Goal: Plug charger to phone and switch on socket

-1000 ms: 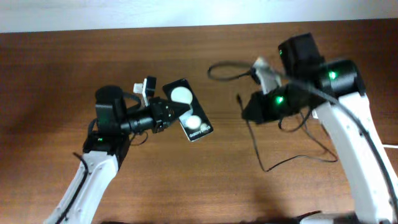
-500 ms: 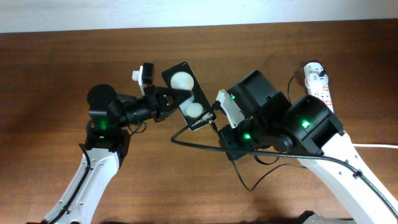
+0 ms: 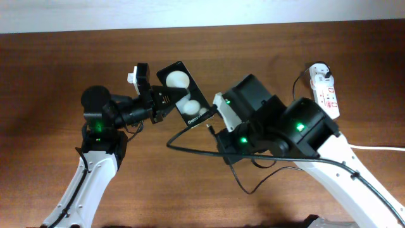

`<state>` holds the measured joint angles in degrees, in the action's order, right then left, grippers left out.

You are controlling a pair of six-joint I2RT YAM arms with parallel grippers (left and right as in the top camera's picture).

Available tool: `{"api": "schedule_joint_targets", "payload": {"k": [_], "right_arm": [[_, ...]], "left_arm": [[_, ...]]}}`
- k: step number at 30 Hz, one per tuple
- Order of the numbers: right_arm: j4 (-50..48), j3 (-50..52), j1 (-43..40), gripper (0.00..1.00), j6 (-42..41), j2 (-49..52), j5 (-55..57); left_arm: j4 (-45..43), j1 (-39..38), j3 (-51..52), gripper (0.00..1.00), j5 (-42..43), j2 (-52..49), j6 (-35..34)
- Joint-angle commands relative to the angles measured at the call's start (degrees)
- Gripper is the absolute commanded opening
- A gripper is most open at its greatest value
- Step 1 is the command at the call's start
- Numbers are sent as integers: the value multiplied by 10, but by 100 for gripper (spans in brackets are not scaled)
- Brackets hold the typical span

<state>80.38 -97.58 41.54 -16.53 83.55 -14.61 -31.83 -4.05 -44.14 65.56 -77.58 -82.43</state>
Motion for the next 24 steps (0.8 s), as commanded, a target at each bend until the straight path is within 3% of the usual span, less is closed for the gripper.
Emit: {"api": "schedule_joint_targets", "payload": {"k": [1,24], "right_arm": [[-5,3,4,4,-3,10,-3],[-19,3,5,4,-5,13,-15]], "left_arm": [[-7,1,-8,0,-4,5,-5],[-7,1,-8,0,1,5,-10]]}}
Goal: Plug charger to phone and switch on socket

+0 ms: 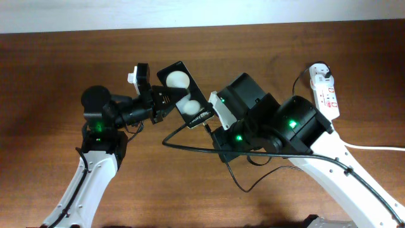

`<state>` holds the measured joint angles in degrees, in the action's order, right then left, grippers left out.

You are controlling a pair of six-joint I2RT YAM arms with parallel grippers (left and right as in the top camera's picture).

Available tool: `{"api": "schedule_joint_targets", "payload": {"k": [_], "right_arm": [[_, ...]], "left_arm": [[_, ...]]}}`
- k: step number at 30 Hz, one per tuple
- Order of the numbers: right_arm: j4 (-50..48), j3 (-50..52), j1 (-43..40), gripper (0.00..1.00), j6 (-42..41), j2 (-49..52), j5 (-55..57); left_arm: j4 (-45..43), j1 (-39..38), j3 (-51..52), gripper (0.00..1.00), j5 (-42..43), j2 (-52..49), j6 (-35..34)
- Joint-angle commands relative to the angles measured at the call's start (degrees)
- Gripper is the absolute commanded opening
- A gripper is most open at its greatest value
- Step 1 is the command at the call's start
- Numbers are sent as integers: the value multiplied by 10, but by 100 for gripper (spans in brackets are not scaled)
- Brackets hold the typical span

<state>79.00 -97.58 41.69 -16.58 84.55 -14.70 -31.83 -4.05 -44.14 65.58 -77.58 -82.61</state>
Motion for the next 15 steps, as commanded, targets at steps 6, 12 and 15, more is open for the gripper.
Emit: {"api": "schedule_joint_targets", "payload": {"k": [6,12,15], "right_arm": [[-4,3,3,4,-4,3,-14],[-4,3,3,4,-4,3,-13],[-4,3,3,4,-4,3,-13]], "left_arm": [[-7,1,-8,0,0,5,-42],[-7,1,-8,0,12,5,-46],[-7,1,-8,0,28,5,-39]]}}
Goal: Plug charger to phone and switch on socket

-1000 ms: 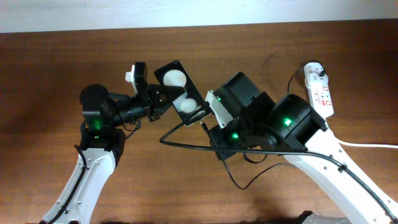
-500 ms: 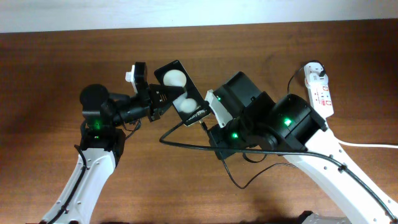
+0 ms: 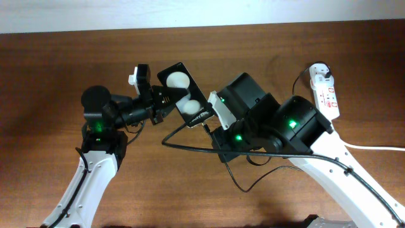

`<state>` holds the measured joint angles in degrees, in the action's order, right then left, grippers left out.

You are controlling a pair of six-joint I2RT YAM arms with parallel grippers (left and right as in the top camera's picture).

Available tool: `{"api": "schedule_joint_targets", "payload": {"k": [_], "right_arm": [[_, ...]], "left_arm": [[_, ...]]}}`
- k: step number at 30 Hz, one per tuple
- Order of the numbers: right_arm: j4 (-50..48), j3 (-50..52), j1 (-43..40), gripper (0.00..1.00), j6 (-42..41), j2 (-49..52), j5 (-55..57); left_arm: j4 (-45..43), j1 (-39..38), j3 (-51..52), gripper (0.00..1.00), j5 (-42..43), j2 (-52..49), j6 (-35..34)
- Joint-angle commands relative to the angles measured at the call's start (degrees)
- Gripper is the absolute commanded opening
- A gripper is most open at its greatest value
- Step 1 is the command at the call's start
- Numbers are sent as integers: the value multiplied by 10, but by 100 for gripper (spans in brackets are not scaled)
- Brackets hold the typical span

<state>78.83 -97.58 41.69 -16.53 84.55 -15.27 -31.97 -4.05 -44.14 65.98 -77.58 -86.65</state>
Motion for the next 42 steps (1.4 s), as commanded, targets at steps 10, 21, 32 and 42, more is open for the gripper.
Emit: {"api": "schedule_joint_targets", "payload": {"k": [10,21,32,42], "right_arm": [[-3,3,3,4,-5,3,-8],[-2,3,3,4,-5,3,-8],[-2,3,3,4,-5,3,-23],[-15,3,3,4,-5,3,-21]], "left_arm": [[-6,1,-8,0,37,5,41],[-6,1,-8,0,17,5,40],[-6,1,-8,0,7,5,48],[-6,1,-8,0,34,5,59]]}}
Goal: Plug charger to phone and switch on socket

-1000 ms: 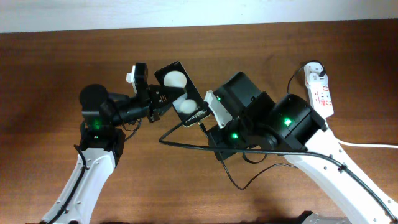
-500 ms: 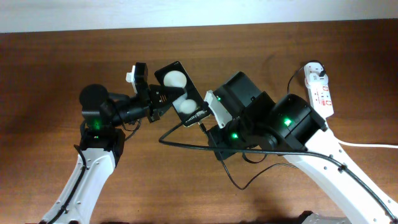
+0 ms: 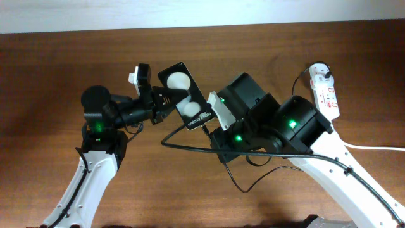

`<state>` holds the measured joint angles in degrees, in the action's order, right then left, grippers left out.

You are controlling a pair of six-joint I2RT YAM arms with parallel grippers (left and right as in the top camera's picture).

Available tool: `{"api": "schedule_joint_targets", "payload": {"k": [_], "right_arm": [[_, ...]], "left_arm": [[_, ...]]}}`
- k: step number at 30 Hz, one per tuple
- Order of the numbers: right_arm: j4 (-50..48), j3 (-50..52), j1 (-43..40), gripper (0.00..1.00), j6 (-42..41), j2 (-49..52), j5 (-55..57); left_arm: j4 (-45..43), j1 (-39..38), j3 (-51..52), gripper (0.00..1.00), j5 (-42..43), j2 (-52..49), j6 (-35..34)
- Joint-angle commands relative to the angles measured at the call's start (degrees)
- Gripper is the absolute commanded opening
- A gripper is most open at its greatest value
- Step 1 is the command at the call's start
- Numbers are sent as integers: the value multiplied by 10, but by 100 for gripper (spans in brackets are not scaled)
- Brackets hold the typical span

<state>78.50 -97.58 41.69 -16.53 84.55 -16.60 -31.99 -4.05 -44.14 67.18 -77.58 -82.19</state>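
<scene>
In the overhead view my left gripper [image 3: 181,95] is shut on the black phone [image 3: 199,116] and holds it tilted above the table, its labelled lower end pointing at the right arm. My right gripper [image 3: 211,126] sits right at that end, shut on the charger plug, which is mostly hidden under the wrist. I cannot tell whether the plug is seated in the port. The black charger cable [image 3: 183,147] loops away below both grippers. The white socket strip [image 3: 326,93] lies at the far right of the table.
The cable trails across the table under the right arm [image 3: 297,130] toward the near edge. A white lead [image 3: 380,147] runs off the right side. The wooden table [image 3: 50,57] ends at a pale wall along the back.
The phone's lower end has come slightly down and toward the right gripper, closing the small gap to the plug. Both arms otherwise stand where they were.
At first the right gripper held the plug a short way right of and below the phone's lower end. Then it had shifted left to just under that end, and stayed there. Now the phone end and the plug meet; the left gripper has held the phone throughout.
</scene>
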Motion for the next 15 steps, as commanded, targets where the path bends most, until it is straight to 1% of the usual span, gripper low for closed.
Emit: {"api": "schedule_joint_targets", "payload": {"k": [1,4,10,15], "right_arm": [[-17,3,3,4,-5,3,-7],[-30,3,3,4,-5,3,-7],[-51,3,3,4,-5,3,23],[-76,3,3,4,-4,3,23]], "left_arm": [[-6,1,-8,0,26,5,15],[-26,1,-8,0,41,5,11],[-144,1,-8,0,92,5,-46],[-152,1,-8,0,136,6,-47]]}}
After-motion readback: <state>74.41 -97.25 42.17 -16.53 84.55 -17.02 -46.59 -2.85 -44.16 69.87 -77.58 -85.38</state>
